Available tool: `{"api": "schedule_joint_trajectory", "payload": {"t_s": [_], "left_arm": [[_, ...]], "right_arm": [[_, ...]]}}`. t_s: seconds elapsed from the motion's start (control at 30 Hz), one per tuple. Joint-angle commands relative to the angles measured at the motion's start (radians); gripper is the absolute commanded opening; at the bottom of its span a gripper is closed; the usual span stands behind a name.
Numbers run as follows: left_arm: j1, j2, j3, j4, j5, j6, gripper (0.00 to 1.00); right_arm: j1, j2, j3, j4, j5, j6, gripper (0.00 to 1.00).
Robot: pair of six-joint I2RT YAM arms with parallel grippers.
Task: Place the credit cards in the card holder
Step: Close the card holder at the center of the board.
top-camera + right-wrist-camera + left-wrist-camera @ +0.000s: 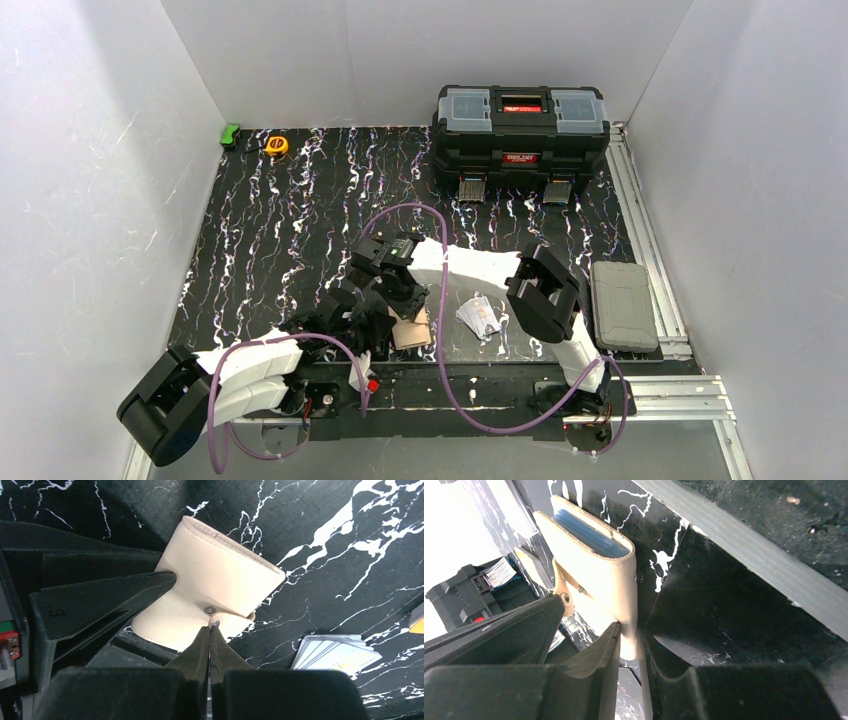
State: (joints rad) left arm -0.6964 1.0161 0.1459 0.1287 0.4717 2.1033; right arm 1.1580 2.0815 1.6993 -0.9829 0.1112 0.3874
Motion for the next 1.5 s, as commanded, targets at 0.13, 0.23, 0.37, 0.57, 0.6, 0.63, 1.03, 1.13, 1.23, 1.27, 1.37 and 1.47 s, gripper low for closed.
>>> {"api": "schedule_joint_trajectory", "payload": {"t_s": [0.13, 0.23, 0.37, 0.57, 0.6, 0.63, 1.03, 1.13, 1.23, 1.27, 1.37, 1.47], "left_arm": [[-0.009, 0.033, -0.043, -0.225, -0.046, 0.257, 0.19], [-0.011, 0.035, -0.042, -0.225, -0.047, 0.253, 0.19], [-0.015, 0.04, -0.037, -0.224, -0.047, 0.25, 0.19], [-0.019, 0.042, -0.034, -0.219, -0.049, 0.241, 0.19], [-0.019, 0.042, -0.033, -0.219, -0.05, 0.241, 0.19], [-0.019, 0.042, -0.032, -0.218, -0.05, 0.237, 0.19], [-0.024, 0.045, -0.031, -0.21, -0.058, 0.218, 0.19], [-0.024, 0.046, -0.032, -0.207, -0.058, 0.216, 0.19], [-0.025, 0.043, -0.035, -0.206, -0.058, 0.213, 0.19], [-0.026, 0.043, -0.037, -0.207, -0.059, 0.213, 0.19], [-0.025, 0.043, -0.036, -0.205, -0.06, 0.211, 0.19], [-0.028, 0.042, -0.036, -0.206, -0.06, 0.21, 0.19]], "right_arm": [[-0.01, 0.016, 0.006, 0.036, -0.048, -0.02, 0.01], [-0.011, 0.028, 0.005, 0.034, -0.055, -0.025, 0.01], [-0.012, 0.037, -0.003, 0.034, -0.063, -0.028, 0.01], [-0.011, 0.051, -0.004, 0.032, -0.07, -0.034, 0.01], [-0.011, 0.052, -0.004, 0.034, -0.071, -0.035, 0.01], [-0.011, 0.054, -0.006, 0.035, -0.073, -0.035, 0.01], [-0.002, 0.022, -0.024, 0.053, -0.081, -0.048, 0.01], [0.0, 0.009, -0.033, 0.054, -0.073, -0.048, 0.01], [0.001, -0.013, -0.05, 0.066, -0.064, -0.045, 0.01], [0.0, -0.017, -0.052, 0.068, -0.064, -0.045, 0.01], [0.0, -0.006, -0.045, 0.066, -0.075, -0.049, 0.01], [0.0, 0.005, -0.032, 0.063, -0.096, -0.062, 0.01]]}}
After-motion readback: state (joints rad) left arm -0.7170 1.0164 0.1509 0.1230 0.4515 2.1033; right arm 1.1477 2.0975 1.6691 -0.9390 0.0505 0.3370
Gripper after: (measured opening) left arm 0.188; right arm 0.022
